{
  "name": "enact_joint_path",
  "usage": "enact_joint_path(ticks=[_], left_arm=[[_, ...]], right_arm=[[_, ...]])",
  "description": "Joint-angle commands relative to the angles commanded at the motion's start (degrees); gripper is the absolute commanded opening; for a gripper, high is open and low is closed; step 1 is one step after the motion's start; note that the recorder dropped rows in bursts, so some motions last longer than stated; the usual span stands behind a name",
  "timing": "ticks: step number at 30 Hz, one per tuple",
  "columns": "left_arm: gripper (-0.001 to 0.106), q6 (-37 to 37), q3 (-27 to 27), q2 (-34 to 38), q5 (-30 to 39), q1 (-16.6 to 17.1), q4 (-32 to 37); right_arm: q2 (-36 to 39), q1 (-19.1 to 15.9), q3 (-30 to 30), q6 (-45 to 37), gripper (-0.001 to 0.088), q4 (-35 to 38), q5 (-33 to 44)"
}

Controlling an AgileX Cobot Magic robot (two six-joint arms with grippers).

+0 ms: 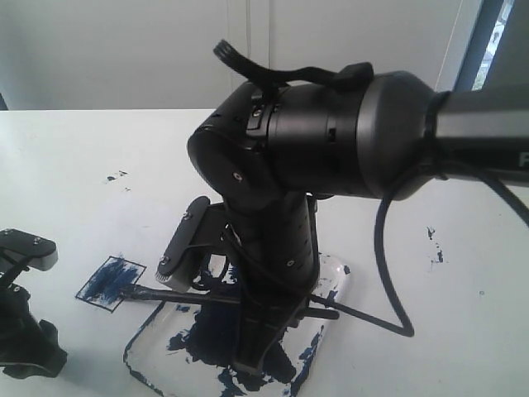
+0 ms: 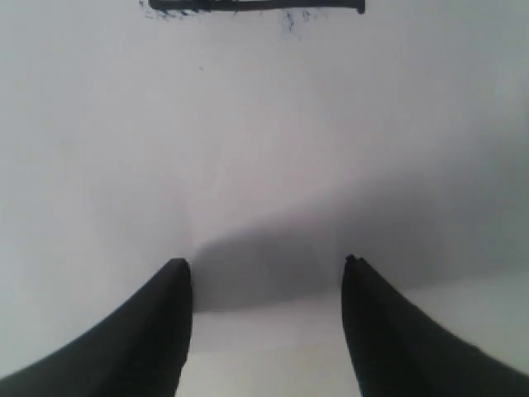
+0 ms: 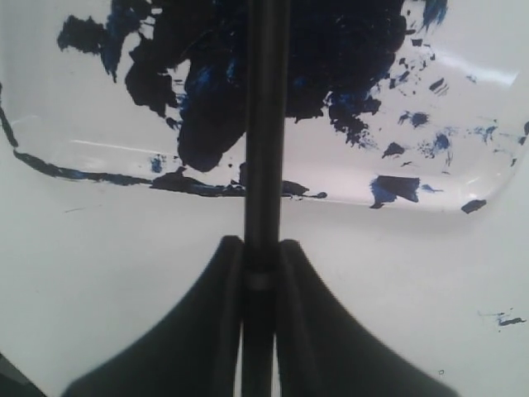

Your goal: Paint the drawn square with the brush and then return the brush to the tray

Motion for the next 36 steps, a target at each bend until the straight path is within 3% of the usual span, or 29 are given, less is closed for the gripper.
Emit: enact_joint_path(ticks=[17,36], left_arm=[[0.059,0.1,0.0,1.2,-0.8,0.0,0.0],[0.059,0.1,0.0,3.3,-4.4,0.0,0.0]], right_arm=[[0.1,0.0,0.0,-0.8,0.0,4.7,0.0],[0.0,0.0,0.0,0.0,0.0,2.3,0.0]])
